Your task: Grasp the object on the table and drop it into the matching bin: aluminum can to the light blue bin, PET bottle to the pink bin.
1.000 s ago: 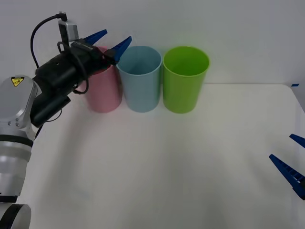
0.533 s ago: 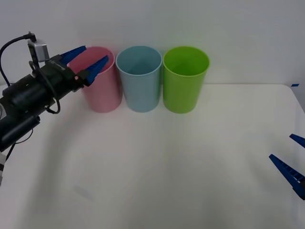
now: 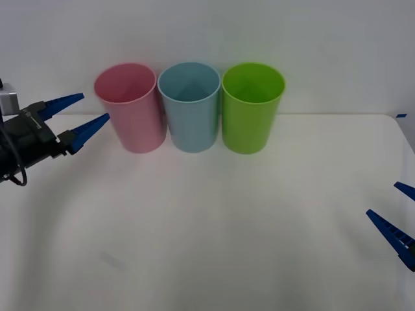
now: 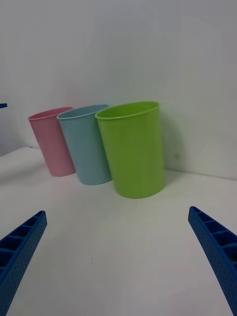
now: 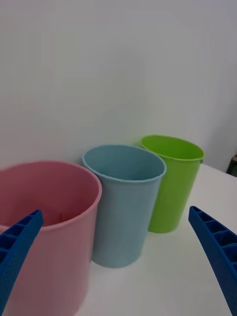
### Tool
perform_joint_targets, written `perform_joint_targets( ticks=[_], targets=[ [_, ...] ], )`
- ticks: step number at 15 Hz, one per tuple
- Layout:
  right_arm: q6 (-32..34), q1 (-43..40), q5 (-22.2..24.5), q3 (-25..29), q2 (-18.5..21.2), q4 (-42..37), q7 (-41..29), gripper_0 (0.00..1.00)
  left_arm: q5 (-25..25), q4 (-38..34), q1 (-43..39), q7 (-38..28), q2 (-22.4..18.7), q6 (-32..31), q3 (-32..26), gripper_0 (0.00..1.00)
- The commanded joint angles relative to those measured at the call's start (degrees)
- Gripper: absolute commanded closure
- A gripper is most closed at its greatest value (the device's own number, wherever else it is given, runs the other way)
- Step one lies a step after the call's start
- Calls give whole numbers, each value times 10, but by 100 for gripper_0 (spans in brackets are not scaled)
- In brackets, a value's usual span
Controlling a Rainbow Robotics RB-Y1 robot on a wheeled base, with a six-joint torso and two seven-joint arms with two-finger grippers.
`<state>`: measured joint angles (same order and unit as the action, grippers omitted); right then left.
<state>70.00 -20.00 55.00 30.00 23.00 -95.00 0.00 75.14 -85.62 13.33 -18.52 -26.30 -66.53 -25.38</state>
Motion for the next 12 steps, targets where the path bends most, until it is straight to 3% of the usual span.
perform_joint_targets(
  ticks=[1,6,12],
  targets=[
    [0,0,0,0,0,0,0,0,-7,0,-33,6,-23,-48,-27,0],
    [0,0,0,0,0,0,0,0,-46,0,-97,27,-88,-77,-42,0],
    [0,0,0,0,0,0,0,0,-47,1,-172,89,-95,-140,-101,0]
  ],
)
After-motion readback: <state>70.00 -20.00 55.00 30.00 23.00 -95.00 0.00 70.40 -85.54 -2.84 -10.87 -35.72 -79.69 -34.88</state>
